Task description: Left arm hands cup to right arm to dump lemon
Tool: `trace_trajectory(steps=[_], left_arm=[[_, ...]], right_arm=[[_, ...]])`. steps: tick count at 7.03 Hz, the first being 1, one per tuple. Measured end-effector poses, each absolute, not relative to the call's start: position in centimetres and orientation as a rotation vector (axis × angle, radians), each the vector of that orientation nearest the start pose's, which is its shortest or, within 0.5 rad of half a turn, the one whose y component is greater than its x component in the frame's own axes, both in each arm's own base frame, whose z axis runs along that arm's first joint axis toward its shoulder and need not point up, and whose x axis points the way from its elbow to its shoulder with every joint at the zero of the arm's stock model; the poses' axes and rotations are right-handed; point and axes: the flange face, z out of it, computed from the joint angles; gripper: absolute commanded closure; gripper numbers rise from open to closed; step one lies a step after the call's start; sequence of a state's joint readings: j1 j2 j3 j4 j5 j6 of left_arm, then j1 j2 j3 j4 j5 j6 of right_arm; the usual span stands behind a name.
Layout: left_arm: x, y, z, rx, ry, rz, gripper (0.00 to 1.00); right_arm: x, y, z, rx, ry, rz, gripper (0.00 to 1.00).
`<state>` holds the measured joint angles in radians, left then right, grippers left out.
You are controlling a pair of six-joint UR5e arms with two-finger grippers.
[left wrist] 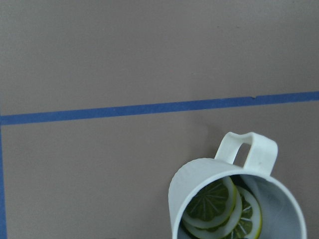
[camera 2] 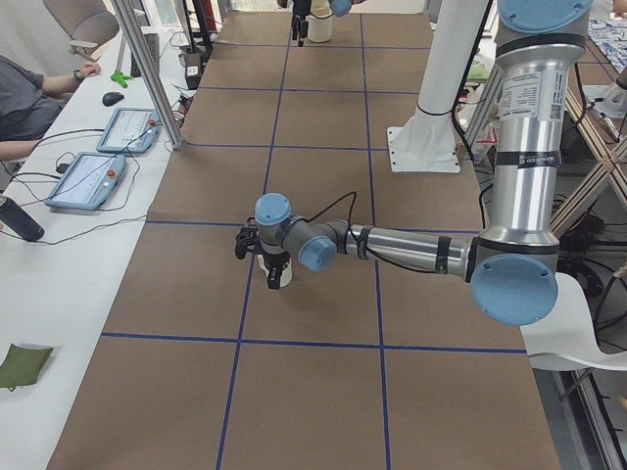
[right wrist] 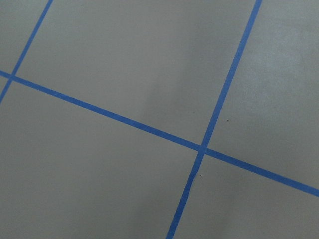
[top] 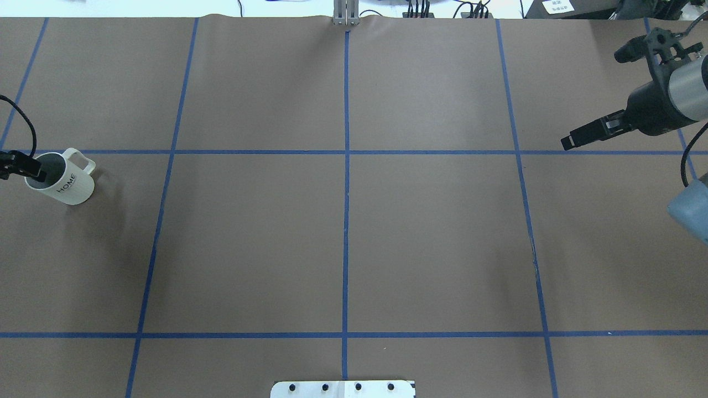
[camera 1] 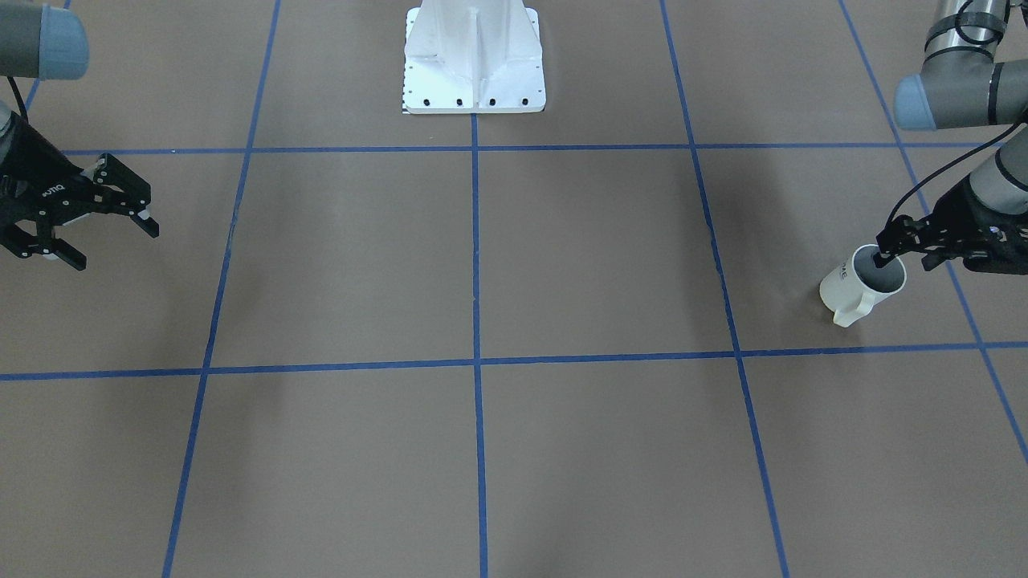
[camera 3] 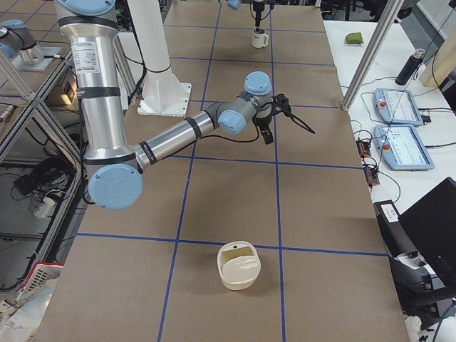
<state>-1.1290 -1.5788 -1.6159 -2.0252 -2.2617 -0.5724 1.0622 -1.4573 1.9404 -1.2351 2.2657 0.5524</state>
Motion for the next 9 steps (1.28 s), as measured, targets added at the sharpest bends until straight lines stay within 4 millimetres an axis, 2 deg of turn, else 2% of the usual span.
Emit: trace_trajectory(steps=[1,2,4,6,8,9], left_arm=[[16.0,-50.0,58.4,0.097,0.829,0.049,0.81],[16.1,-50.1,58.2,0.098,0.831,0.048,1.00],[16.1,-50.2,57.7,0.106,0.835,0.051,1.00],[16.2,-50.2,56.1,0.125,0.847,0.061,1.00],[16.1,-50.8,52.7,0.080,0.885,0.049,1.00],[15.9,-51.9,49.8,0.045,0.900,-0.006,1.00]], right_arm=[[-19.2,-48.7,38.2,0.345,-0.962,-0.243,0.01],[-19.2,-48.7,38.2,0.344,-0.962,-0.243,0.01],[-19.2,-48.7,38.2,0.344,-0.964,-0.243,0.01],[-19.4,-48.7,38.0,0.388,-0.986,-0.265,0.01],[-20.1,-49.1,38.5,0.480,-1.030,-0.313,0.01],[-20.7,-49.7,37.8,0.528,-1.047,-0.342,0.01]])
